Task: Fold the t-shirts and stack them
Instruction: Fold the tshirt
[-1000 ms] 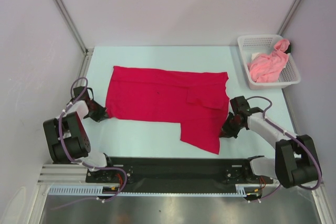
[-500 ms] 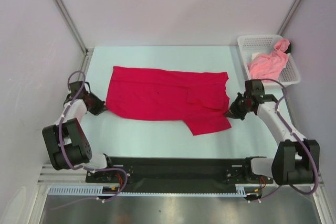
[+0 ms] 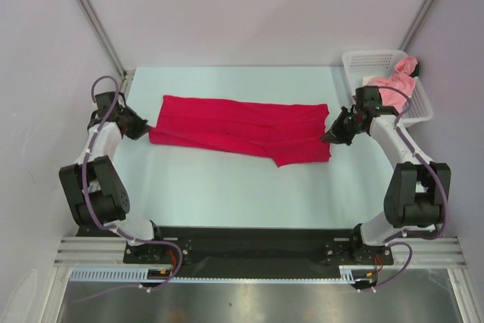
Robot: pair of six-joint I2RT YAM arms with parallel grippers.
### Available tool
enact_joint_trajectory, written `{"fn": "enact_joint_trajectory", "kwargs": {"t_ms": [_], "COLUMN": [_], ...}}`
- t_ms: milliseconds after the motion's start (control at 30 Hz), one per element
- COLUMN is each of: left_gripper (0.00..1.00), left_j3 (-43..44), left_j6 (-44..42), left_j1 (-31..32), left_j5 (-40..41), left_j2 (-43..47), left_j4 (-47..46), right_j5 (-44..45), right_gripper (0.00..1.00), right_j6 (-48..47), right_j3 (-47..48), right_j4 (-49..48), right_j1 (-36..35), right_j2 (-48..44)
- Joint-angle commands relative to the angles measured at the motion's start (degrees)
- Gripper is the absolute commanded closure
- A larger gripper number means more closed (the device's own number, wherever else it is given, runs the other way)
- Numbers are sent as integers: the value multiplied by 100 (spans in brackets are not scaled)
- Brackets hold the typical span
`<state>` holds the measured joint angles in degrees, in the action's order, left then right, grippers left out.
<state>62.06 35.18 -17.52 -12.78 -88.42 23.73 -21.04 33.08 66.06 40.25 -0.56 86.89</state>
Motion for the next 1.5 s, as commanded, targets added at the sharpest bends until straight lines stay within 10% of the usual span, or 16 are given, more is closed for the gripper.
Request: {"fn": "enact_joint_trajectory", "kwargs": {"t_ms": [0, 833, 1467], "left_gripper": [100, 100, 100], "left_j3": [482, 1817, 2574], "left_j6": [182, 499, 446], "left_j1": [82, 240, 363], "left_j5": [-41, 12, 135], "left_j2": [-323, -2047, -2821], "left_j4": [-193, -237, 132], "right_j5": [-251, -929, -665], "right_gripper": [100, 100, 100], "right_j6": [-197, -443, -267], "right_j3": [424, 3043, 3220], "right_j4": [132, 686, 458], "right_j1": [196, 399, 434], "right_j2": [257, 2885, 3308]}}
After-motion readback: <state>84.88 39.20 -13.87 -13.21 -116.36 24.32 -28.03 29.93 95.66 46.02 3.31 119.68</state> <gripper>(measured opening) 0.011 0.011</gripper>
